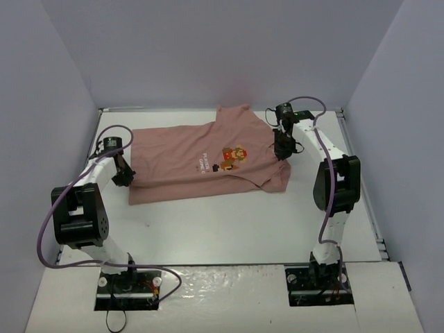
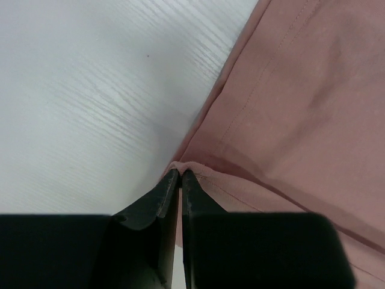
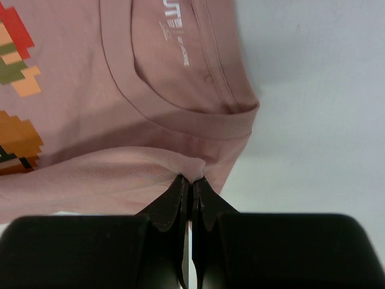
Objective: Fold and stack the t-shirts
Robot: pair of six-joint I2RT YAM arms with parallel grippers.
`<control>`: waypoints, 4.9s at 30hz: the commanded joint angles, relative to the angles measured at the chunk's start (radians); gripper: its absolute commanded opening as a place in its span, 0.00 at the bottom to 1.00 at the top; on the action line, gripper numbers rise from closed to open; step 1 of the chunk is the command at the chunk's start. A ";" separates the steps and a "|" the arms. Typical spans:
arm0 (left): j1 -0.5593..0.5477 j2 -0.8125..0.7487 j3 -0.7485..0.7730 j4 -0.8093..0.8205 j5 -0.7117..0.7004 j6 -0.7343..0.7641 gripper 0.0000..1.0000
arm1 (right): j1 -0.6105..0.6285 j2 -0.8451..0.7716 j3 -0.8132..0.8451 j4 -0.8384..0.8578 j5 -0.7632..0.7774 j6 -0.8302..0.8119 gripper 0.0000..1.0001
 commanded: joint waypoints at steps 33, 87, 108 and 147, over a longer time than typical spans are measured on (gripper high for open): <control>-0.060 -0.161 -0.131 0.024 0.111 -0.008 0.38 | -0.051 -0.357 -0.547 0.288 -0.216 0.000 0.41; -0.072 0.080 -0.099 -0.025 0.016 0.018 0.00 | -0.145 -0.290 -0.640 0.504 -0.038 0.016 0.00; -0.115 -0.195 0.022 -0.137 -0.035 0.068 0.45 | 0.033 -0.438 -0.427 0.338 0.004 -0.040 0.37; -0.146 -0.477 -0.244 -0.102 0.009 0.131 0.46 | 0.244 -0.128 -0.418 0.348 0.044 -0.110 0.30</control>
